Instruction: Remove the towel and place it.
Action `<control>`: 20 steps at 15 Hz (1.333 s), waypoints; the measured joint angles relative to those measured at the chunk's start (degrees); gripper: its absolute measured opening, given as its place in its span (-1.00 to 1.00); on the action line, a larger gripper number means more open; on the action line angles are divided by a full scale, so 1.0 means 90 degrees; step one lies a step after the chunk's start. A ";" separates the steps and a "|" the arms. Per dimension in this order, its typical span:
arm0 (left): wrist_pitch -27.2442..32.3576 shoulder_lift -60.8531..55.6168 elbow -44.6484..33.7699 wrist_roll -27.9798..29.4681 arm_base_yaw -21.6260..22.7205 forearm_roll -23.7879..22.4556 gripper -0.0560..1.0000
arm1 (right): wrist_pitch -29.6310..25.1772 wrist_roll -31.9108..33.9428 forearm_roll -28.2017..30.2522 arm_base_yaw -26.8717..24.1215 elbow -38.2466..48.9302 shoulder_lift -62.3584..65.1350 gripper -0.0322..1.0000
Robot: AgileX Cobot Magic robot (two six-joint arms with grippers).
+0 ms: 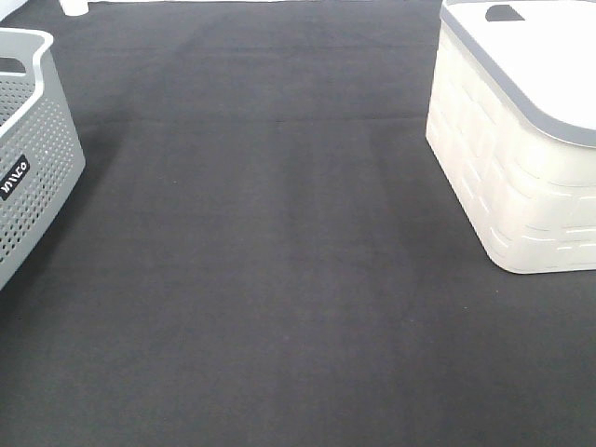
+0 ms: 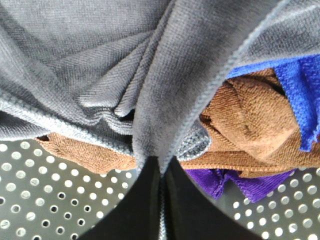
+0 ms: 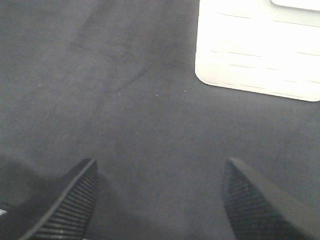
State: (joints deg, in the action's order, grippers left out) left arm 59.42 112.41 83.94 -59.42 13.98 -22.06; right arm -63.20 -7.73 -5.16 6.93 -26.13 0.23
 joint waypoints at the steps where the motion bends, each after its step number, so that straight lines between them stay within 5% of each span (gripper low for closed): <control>1: -0.0057 0.0000 0.0000 0.0229 0.0000 0.0045 -0.89 | 0.0000 0.0000 0.0000 0.0000 0.0000 0.0000 0.38; 6: -0.0032 -0.0401 0.0522 0.0898 0.0000 0.0337 -0.89 | 0.0000 0.0000 -0.0006 0.0000 0.0000 0.0000 0.38; 15: 0.1089 -0.1515 0.1114 0.1038 0.0000 0.3183 -0.89 | 0.0000 0.0000 -0.0019 0.0000 0.0000 0.0000 0.38; 20: 0.1114 -0.2292 0.1420 0.1050 0.0000 0.3457 -0.89 | 0.0000 0.0000 -0.0025 0.0000 0.0000 0.0000 0.38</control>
State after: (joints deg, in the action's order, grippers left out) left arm 69.44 91.79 96.72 -49.96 13.98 9.05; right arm -63.20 -7.73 -5.39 6.93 -26.13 0.23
